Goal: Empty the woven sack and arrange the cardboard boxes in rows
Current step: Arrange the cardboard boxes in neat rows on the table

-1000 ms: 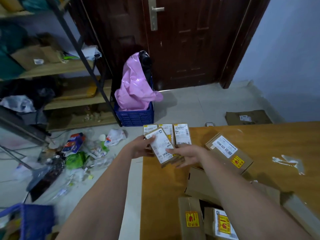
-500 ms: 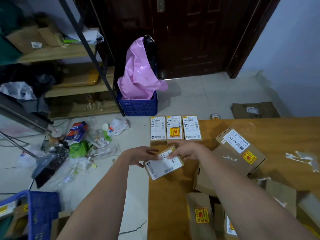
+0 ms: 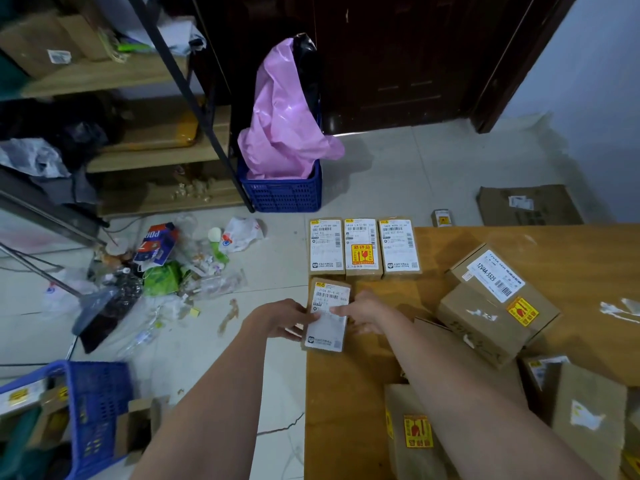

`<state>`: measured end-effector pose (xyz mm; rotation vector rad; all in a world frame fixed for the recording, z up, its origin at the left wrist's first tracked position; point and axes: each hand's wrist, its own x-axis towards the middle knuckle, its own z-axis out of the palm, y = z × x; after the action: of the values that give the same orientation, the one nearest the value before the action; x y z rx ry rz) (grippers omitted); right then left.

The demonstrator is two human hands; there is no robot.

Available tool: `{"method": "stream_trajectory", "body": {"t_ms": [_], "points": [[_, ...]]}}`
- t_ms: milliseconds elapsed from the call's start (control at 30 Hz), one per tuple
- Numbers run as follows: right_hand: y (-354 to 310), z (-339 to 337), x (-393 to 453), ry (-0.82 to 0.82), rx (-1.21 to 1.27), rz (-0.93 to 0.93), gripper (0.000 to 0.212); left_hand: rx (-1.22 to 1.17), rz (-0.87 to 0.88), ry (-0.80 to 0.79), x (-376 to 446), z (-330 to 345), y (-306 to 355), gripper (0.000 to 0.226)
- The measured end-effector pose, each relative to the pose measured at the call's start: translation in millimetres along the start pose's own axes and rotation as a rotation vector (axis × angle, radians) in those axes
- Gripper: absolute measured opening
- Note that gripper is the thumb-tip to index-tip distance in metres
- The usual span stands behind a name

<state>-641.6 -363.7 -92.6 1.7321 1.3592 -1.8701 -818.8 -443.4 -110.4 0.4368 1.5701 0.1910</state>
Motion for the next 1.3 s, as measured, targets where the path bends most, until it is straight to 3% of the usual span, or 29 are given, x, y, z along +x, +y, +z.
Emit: {"method": "stream_trajectory", "body": {"t_ms": [233, 533, 767, 1300], "points": [[-2.5, 6.1, 16.1, 0.043, -0.009, -0.014, 0.037, -0.039, 0.021, 0.047, 15.1, -0.8, -1.3, 0.043], [-7.8, 9.7, 23.8, 0.115, -0.143, -0.054, 0.035, -0.049, 0.042, 0.07, 15.3, -5.3, 9.2, 0.065], [-12.1, 9.7, 23.1, 0.153, -0.233, -0.088, 0.032, 0.014, 0.065, 0.071, 14.0, -3.1, 14.3, 0.04], [-6.7, 5.8, 32.0, 0.171, -0.229, -0.131, 0.029, -0.025, 0.075, 0.11, 16.5, -1.2, 16.5, 0.031]]}}
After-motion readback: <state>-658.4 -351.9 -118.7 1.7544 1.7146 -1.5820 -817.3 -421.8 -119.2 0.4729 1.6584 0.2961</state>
